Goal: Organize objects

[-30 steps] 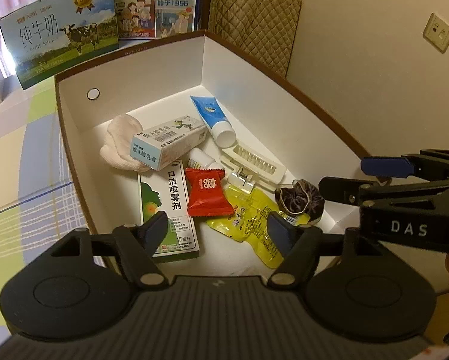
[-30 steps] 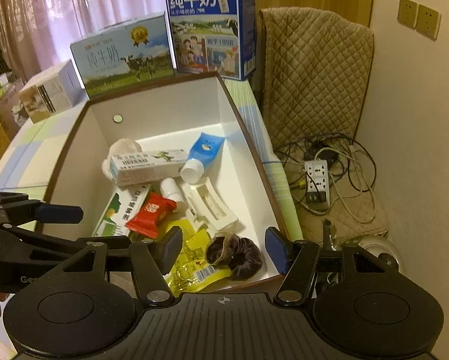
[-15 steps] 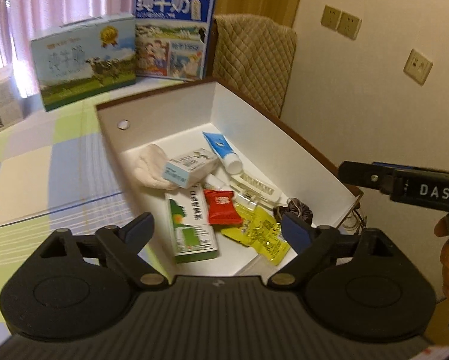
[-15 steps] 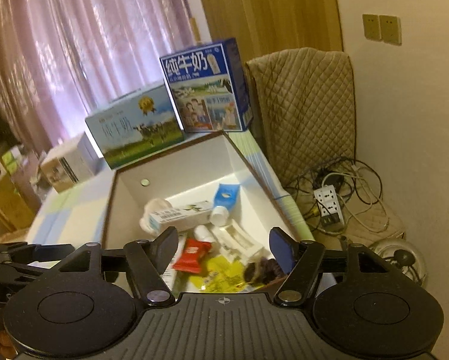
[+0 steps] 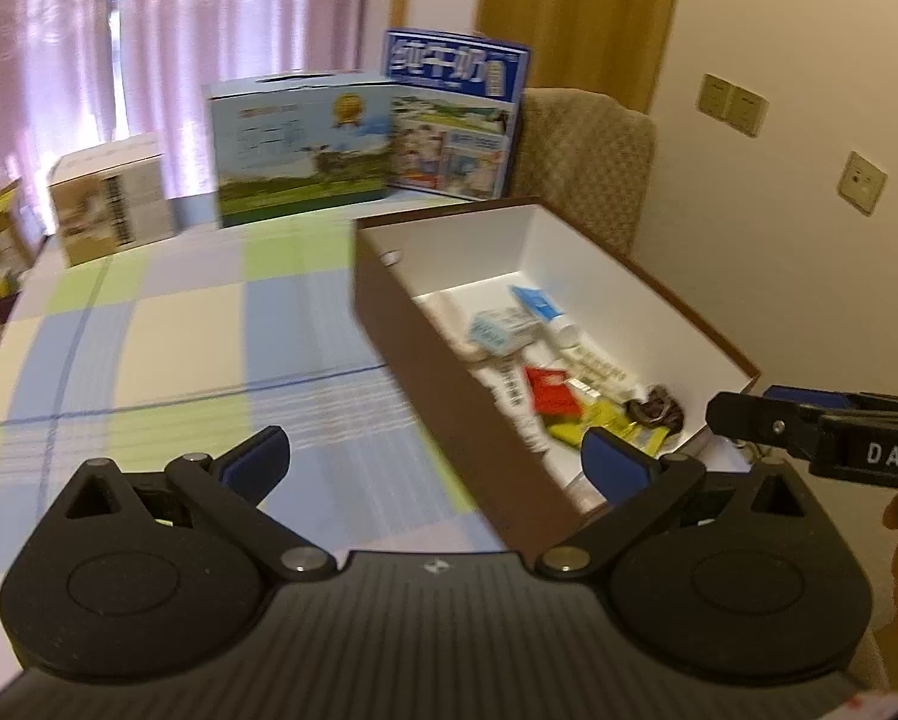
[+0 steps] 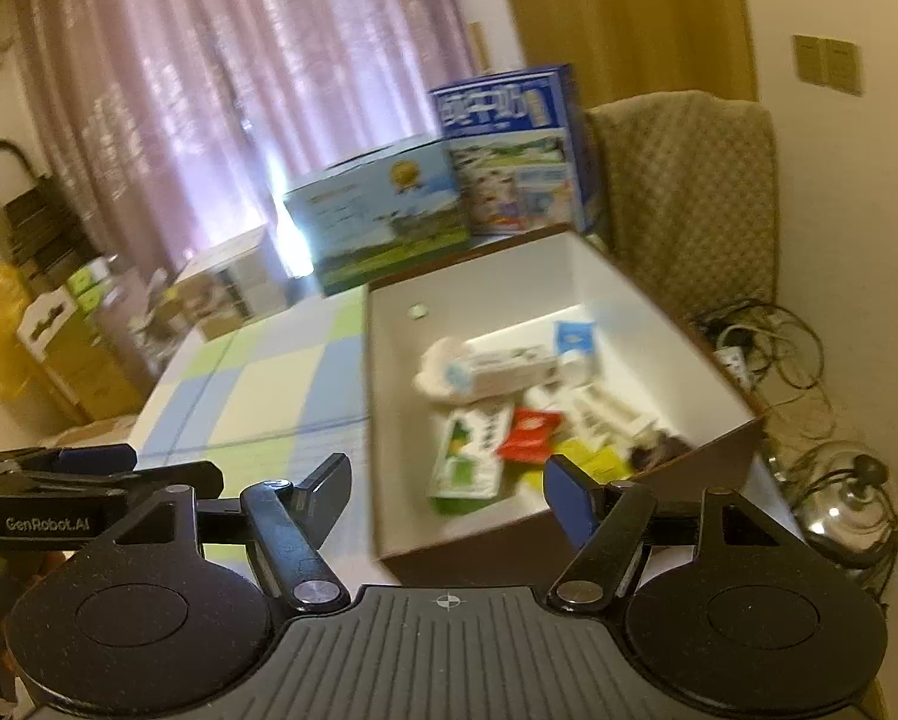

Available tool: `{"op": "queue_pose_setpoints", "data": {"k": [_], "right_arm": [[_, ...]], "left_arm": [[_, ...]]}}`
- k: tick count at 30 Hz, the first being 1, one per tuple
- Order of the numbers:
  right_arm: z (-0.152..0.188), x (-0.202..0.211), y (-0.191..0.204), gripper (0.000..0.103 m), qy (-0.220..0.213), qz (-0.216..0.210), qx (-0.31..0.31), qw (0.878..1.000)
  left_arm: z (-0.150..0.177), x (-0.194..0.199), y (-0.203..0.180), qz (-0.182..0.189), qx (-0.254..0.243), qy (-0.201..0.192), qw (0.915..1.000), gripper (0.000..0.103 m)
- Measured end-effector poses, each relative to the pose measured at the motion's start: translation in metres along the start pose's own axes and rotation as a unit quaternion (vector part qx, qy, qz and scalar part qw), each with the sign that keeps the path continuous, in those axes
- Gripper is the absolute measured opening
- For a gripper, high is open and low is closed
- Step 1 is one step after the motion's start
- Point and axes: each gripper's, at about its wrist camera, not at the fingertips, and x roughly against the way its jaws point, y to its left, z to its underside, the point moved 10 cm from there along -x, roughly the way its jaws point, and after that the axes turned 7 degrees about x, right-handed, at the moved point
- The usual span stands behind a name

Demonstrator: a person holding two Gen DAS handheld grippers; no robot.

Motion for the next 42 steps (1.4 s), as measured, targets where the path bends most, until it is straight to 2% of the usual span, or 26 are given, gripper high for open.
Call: {"op": "queue_pose_setpoints", "data": {"k": [11,19,25,33,42], "right_arm": [[0.031,-0.006,0.052,0.069,0.019,-0.054,0.019,0.998],[0.062,-0.021,0.085,0.069,0.064,-0.085,0.034,0.994],[0.085,-0.031,0.095,0.069,0.094,-0.094,0.047,0.990],[0.107,-0.033,0.098,0.069,0.119,-0.092,0.054,0.987],[0.125,-0.031,0.101,0.069,0.133,-0.078,0.055,0.986]], "left_arm": [[0.048,0.050,0.063,-0.074,0.059,0.009,0.9955,0.102],[0.073,0.075,0.083,-0.129,0.073,0.008,0.9889,0.102],[0.095,0.081,0.097,-0.159,0.090,0.030,0.9827,0.102],[0.116,0.083,0.107,-0.179,0.103,0.049,0.9773,0.102],[0.132,0.075,0.106,-0.176,0.095,0.066,0.9775,0.102]]}}
